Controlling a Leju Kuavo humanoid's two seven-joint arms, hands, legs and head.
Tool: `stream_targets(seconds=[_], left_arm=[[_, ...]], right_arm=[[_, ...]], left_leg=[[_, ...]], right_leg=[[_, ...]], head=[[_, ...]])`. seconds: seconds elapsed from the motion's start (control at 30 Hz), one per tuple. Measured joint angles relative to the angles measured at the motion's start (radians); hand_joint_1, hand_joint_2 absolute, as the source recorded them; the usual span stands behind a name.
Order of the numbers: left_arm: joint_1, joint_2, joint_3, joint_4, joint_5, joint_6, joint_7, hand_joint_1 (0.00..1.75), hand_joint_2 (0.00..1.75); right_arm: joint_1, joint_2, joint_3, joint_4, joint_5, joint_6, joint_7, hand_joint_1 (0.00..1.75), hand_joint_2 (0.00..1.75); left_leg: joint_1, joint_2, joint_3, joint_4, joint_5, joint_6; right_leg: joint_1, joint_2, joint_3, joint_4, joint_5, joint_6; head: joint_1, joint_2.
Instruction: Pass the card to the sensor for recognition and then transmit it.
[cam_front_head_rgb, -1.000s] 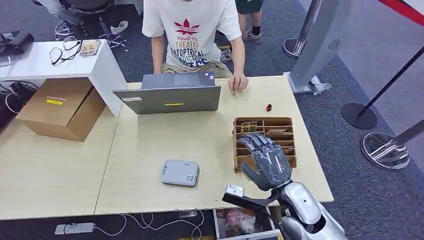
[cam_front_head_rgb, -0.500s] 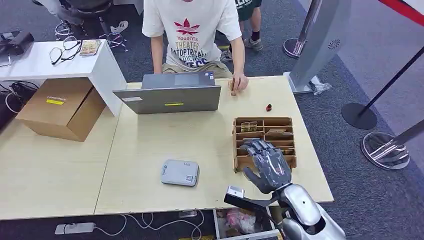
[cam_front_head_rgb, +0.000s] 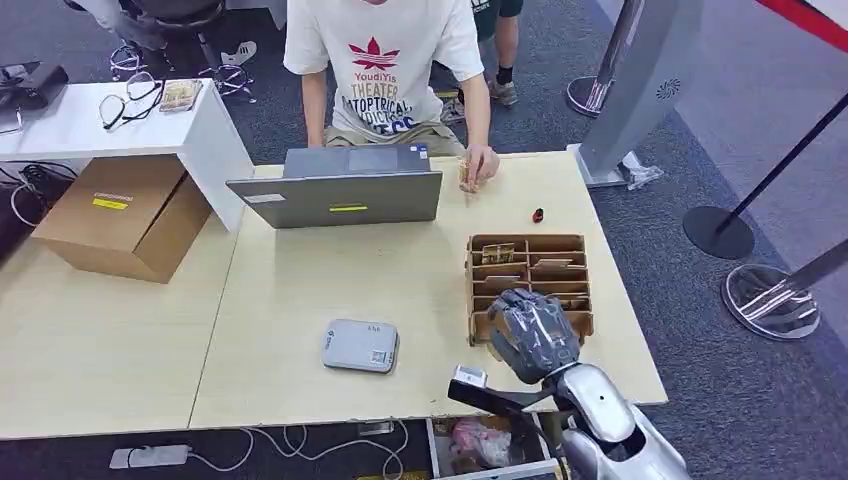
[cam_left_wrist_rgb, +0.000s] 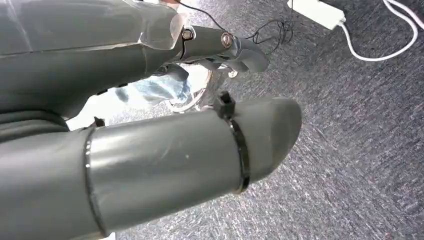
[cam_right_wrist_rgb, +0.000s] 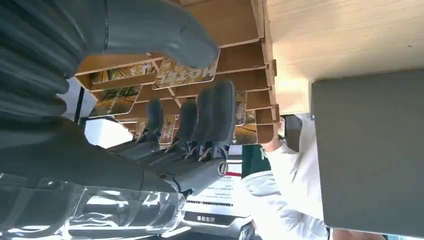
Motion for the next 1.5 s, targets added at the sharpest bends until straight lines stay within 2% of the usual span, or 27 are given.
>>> stream_targets(seconds=[0.17, 0.73, 1.03, 1.13, 1.5], left_arm=[[0.0, 0.0, 0.0, 0.0, 0.002, 0.0, 0.0, 0.0, 0.0], [0.003, 0.001, 0.0, 0.0, -0.013, 0.0, 0.0, 0.0, 0.0], [0.004, 0.002, 0.0, 0.0, -0.014, 0.0, 0.0, 0.0, 0.0], [0.004, 0.002, 0.0, 0.0, -0.014, 0.0, 0.0, 0.0, 0.0], [0.004, 0.004, 0.0, 0.0, -0.014, 0.0, 0.003, 0.0, 0.0]], right_arm=[[-0.01, 0.004, -0.002, 0.014, -0.001, 0.002, 0.0, 0.91, 1.75], [-0.002, 0.006, -0.045, 0.021, 0.011, 0.0, 0.017, 0.91, 1.75], [0.004, 0.006, -0.07, 0.022, 0.017, 0.0, 0.018, 0.94, 1.75], [0.005, 0.006, -0.073, 0.026, 0.018, 0.0, 0.018, 1.03, 1.75], [0.005, 0.006, -0.074, 0.043, 0.019, 0.002, 0.018, 0.96, 1.75]], left_leg=[[0.0, 0.0, 0.0, 0.0, 0.0, 0.0], [0.0, 0.0, 0.0, 0.0, 0.0, 0.0], [0.0, 0.0, 0.0, 0.0, 0.0, 0.0], [0.0, 0.0, 0.0, 0.0, 0.0, 0.0], [0.0, 0.0, 0.0, 0.0, 0.0, 0.0]], right_leg=[[0.0, 0.0, 0.0, 0.0, 0.0, 0.0], [0.0, 0.0, 0.0, 0.0, 0.0, 0.0], [0.0, 0.0, 0.0, 0.0, 0.0, 0.0], [0.0, 0.0, 0.0, 0.0, 0.0, 0.0], [0.0, 0.0, 0.0, 0.0, 0.0, 0.0]], head=[[0.0, 0.0], [0.0, 0.0], [0.0, 0.0], [0.0, 0.0], [0.0, 0.0]])
